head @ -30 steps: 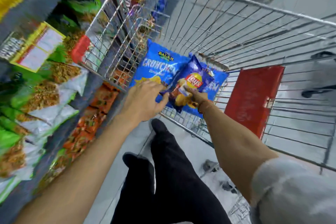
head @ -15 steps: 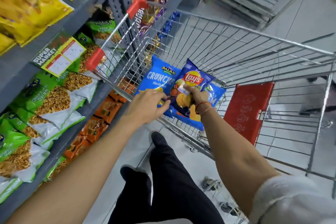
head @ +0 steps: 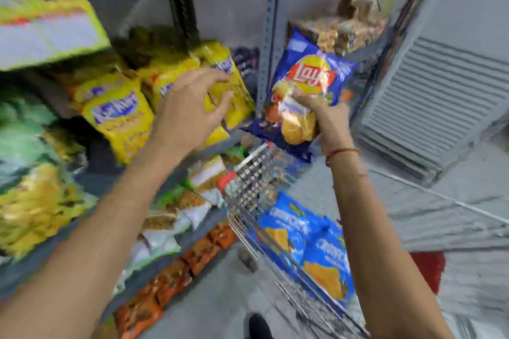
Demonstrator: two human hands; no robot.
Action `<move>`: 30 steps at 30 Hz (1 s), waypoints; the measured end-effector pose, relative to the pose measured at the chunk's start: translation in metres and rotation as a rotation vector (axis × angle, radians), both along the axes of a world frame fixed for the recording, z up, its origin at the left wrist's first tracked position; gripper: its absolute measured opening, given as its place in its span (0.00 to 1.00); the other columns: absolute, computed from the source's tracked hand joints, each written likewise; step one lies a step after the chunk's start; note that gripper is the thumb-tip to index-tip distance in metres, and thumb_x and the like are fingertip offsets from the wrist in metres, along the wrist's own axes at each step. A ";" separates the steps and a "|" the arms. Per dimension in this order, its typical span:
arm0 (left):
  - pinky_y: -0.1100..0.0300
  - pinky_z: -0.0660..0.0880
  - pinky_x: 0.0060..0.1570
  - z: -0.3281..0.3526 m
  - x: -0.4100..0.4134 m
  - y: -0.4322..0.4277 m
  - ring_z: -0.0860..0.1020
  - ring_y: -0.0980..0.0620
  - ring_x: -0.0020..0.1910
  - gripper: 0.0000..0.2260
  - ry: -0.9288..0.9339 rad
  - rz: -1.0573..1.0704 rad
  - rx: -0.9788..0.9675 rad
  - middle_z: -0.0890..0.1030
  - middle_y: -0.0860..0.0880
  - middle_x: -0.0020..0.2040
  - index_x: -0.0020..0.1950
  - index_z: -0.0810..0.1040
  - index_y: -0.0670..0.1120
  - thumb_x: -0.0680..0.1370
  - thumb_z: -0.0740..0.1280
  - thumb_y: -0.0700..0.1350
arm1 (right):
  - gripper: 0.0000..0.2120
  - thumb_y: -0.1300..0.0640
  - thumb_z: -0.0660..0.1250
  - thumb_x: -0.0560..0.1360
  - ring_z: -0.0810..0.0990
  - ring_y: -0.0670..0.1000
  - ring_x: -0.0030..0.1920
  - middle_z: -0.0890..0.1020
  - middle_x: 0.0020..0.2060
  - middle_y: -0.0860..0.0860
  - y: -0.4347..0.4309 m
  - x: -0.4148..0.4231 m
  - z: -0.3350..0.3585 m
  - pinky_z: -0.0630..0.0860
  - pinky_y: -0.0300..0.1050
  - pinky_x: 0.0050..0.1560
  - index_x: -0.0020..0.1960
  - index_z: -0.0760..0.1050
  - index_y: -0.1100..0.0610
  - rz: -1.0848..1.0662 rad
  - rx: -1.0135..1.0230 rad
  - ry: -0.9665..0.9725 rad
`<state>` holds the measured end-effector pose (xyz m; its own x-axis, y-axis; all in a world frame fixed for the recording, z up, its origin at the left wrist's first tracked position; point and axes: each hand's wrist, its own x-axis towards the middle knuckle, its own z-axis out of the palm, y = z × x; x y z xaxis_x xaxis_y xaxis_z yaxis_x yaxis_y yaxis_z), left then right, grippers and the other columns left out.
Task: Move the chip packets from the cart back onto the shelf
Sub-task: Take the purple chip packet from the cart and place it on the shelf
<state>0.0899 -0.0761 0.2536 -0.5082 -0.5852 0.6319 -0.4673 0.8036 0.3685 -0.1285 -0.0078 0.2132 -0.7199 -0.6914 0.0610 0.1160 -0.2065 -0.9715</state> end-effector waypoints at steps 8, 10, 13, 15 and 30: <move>0.56 0.68 0.59 0.138 0.171 0.002 0.76 0.44 0.56 0.13 0.161 0.419 -0.405 0.80 0.42 0.56 0.57 0.77 0.42 0.76 0.64 0.46 | 0.15 0.66 0.77 0.64 0.85 0.49 0.40 0.86 0.40 0.50 -0.046 0.133 0.185 0.81 0.43 0.41 0.50 0.80 0.61 0.393 -0.371 0.129; 0.53 0.68 0.58 0.147 0.216 0.004 0.76 0.42 0.56 0.14 0.132 0.564 -0.402 0.80 0.42 0.56 0.58 0.77 0.43 0.76 0.63 0.47 | 0.14 0.65 0.78 0.64 0.85 0.48 0.41 0.85 0.40 0.49 -0.061 0.170 0.215 0.81 0.44 0.42 0.47 0.79 0.58 0.478 -0.427 0.158; 0.51 0.68 0.58 0.149 0.280 0.017 0.75 0.41 0.57 0.19 0.099 0.775 -0.358 0.80 0.40 0.56 0.58 0.76 0.42 0.75 0.60 0.52 | 0.18 0.61 0.79 0.62 0.83 0.45 0.36 0.85 0.36 0.46 -0.082 0.230 0.249 0.80 0.41 0.39 0.50 0.81 0.62 0.617 -0.491 0.197; 0.49 0.70 0.58 0.143 0.313 0.025 0.76 0.40 0.56 0.23 0.062 0.886 -0.311 0.80 0.39 0.56 0.58 0.77 0.40 0.75 0.58 0.56 | 0.20 0.60 0.80 0.60 0.83 0.46 0.36 0.86 0.37 0.49 -0.096 0.269 0.263 0.80 0.42 0.39 0.50 0.81 0.64 0.682 -0.534 0.197; 0.52 0.76 0.48 0.115 0.376 0.042 0.82 0.45 0.48 0.29 -0.163 1.164 -0.220 0.85 0.44 0.48 0.51 0.82 0.42 0.77 0.50 0.61 | 0.27 0.54 0.83 0.57 0.84 0.51 0.48 0.85 0.45 0.50 -0.153 0.524 0.276 0.81 0.50 0.55 0.53 0.79 0.56 0.943 -0.459 0.355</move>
<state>0.4658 -0.0340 0.3686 0.1717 -0.6349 0.7533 -0.9849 -0.0946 0.1447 0.3960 -0.1611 0.4896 0.1925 -0.8123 0.5505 0.1459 -0.5311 -0.8347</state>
